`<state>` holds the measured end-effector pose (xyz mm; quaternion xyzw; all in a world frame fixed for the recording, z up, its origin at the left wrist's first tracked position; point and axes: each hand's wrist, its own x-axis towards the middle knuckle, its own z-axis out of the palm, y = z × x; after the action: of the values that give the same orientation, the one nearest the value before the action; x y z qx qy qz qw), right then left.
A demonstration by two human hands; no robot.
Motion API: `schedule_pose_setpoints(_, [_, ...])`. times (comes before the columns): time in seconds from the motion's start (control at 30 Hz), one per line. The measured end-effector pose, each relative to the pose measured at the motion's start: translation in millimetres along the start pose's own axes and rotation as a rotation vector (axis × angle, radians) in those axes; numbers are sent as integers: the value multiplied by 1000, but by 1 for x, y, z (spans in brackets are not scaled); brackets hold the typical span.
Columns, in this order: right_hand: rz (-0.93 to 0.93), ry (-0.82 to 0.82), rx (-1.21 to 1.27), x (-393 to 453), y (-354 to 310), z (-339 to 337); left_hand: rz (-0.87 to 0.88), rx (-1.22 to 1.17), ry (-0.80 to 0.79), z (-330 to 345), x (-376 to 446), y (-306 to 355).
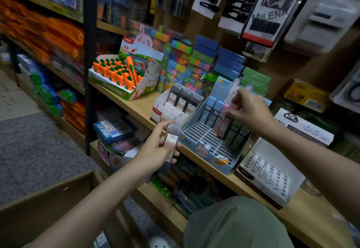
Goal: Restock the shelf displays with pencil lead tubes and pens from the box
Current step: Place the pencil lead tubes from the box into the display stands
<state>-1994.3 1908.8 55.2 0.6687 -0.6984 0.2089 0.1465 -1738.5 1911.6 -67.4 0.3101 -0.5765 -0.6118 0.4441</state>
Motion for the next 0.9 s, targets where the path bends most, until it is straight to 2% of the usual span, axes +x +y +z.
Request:
schedule_pose_setpoints(0.2, [-73,-10,181,1,6,2,48,-43,-5,57,35,29])
schedule_pose_setpoints(0.37, [-26,-7,301,5,11,3,-10,23,13,85,50,40])
schedule_pose_setpoints(0.63, [-69,9,77,2,20,-1,-42,-41,38,85,45,25])
schedule_pose_setpoints(0.9, [-92,37,85,3,21,0,-66,-96,63,80,40,16])
